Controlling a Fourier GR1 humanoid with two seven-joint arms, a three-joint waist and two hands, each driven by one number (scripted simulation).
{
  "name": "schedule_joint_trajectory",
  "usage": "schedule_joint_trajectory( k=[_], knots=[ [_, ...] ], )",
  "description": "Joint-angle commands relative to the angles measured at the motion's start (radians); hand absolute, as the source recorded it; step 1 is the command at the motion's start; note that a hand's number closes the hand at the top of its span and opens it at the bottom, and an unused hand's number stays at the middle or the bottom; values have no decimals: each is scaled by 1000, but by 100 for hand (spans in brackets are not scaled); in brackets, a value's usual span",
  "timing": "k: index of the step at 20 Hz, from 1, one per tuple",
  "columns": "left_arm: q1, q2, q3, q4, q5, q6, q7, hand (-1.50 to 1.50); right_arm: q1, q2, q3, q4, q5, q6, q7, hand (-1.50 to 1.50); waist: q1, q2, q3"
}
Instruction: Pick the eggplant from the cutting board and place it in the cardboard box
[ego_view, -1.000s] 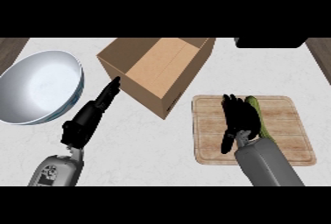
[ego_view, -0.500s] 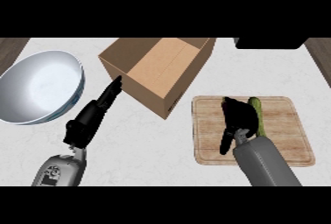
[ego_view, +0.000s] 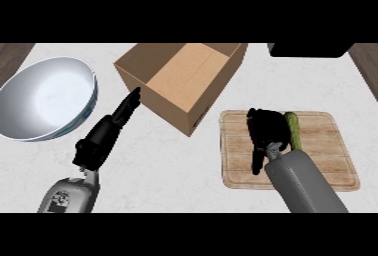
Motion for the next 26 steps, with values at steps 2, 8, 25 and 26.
schedule_joint_trajectory(
  k=[2,8,25,26],
  knots=[
    [-23,-10,-12,14,7,-14,2,0,-54,-18,212,-63,-40,52,-400,150,51,20,12],
    [-31,3,-6,23,6,-25,-14,0,-142,-131,326,-184,-96,-39,-884,150,41,21,13],
    [20,-2,8,13,-22,-3,-24,0,-182,-391,-165,-316,-583,83,-1376,150,-12,7,9],
    [-40,-15,37,51,7,-7,-1,0,-158,-401,-187,-331,-600,98,-1362,150,-18,9,9]
  ],
)
